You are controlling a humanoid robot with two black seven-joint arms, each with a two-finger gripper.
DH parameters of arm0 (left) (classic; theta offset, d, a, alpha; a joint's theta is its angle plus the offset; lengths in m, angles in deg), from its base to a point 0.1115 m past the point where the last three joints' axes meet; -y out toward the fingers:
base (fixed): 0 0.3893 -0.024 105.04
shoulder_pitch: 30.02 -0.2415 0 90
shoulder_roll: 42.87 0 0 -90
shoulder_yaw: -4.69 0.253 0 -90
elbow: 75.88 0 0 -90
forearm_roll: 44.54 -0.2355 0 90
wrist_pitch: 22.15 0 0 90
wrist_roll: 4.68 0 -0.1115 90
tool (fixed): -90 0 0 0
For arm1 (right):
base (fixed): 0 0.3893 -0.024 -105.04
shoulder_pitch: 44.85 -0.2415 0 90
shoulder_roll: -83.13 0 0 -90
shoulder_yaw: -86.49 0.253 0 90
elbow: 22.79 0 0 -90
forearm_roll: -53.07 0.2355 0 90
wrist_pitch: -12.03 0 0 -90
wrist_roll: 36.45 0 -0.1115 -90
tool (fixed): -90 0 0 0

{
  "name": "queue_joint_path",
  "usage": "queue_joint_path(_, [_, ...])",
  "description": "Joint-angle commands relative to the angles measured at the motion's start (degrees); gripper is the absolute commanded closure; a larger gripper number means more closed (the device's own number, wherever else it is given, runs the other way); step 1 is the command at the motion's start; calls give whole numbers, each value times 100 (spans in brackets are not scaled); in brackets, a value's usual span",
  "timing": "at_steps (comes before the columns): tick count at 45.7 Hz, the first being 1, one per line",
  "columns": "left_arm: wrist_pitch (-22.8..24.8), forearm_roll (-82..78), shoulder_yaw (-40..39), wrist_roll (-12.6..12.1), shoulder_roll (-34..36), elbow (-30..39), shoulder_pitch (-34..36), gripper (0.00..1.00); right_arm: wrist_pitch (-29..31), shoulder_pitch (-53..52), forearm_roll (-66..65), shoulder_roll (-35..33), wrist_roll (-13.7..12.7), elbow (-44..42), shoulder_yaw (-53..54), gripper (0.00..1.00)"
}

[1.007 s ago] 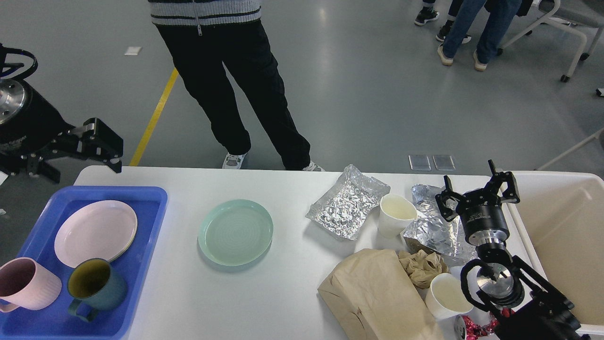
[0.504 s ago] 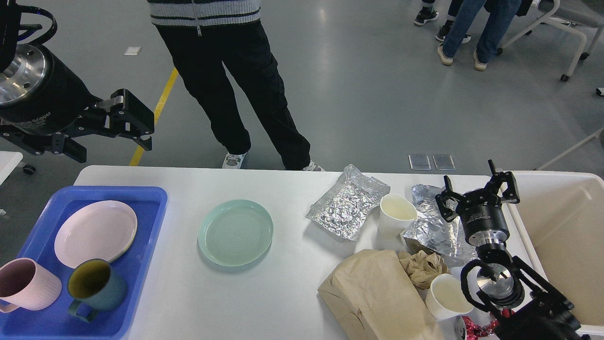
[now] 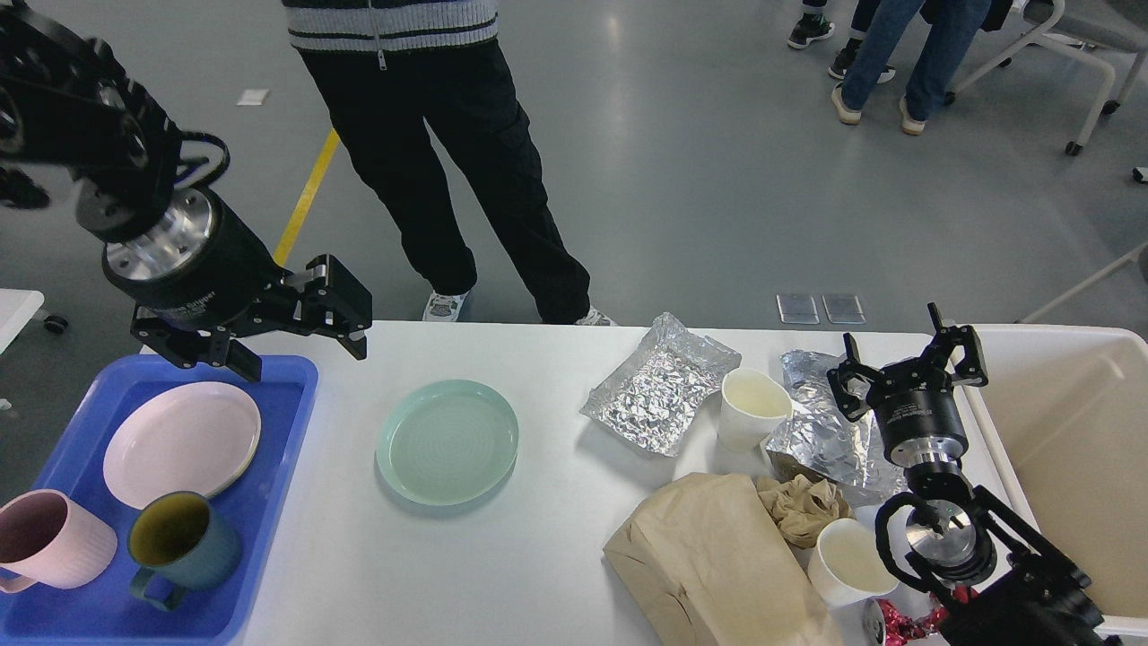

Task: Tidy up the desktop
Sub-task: 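Lower the left gripper to the pale green plate's edge and grip it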

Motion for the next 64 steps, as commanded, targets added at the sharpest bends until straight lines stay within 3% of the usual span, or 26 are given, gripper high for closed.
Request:
queue_joint_path(1, [-121, 499, -2, -18, -76, -453, -943, 11, 0, 0, -6, -1, -6, -1, 0, 0])
queue_joint_path(10, [-639, 1431, -90, -18, 55, -972, -2086, 20, 0, 0, -6, -1, -6, -1, 0, 0])
queue_joint_path(16, [-1263, 1669, -397, -18, 64, -1464, -2885, 28, 0, 0, -6, -1, -6, -1, 0, 0])
queue_joint_path(21, [-1992, 1757, -775, -18, 29, -1877, -3650, 26, 0, 0, -6, -1, -6, -1, 0, 0])
queue_joint_path(24, [-2309, 1670, -1021, -35, 12, -2141, -4125, 18, 0, 0, -6, 8, 3, -1, 0, 0])
queue_joint_path(33, [-2380, 1555, -1478, -18, 46, -2537, -4609, 6, 0, 0, -6, -1, -6, -1, 0, 0])
queue_joint_path(44, [-2766, 1564, -1461, -61, 55, -2643, -5119, 6, 0, 0, 3, 8, 3, -1, 0, 0])
queue_joint_path(55, [-3917, 1608, -1890, -676, 187, -3152, -5909, 6, 0, 0, -6, 8, -6, -1, 0, 0])
queue_joint_path(64, [-4068, 1599, -2471, -791, 214, -3486, -6218, 8, 0, 0, -6, 8, -6, -1, 0, 0])
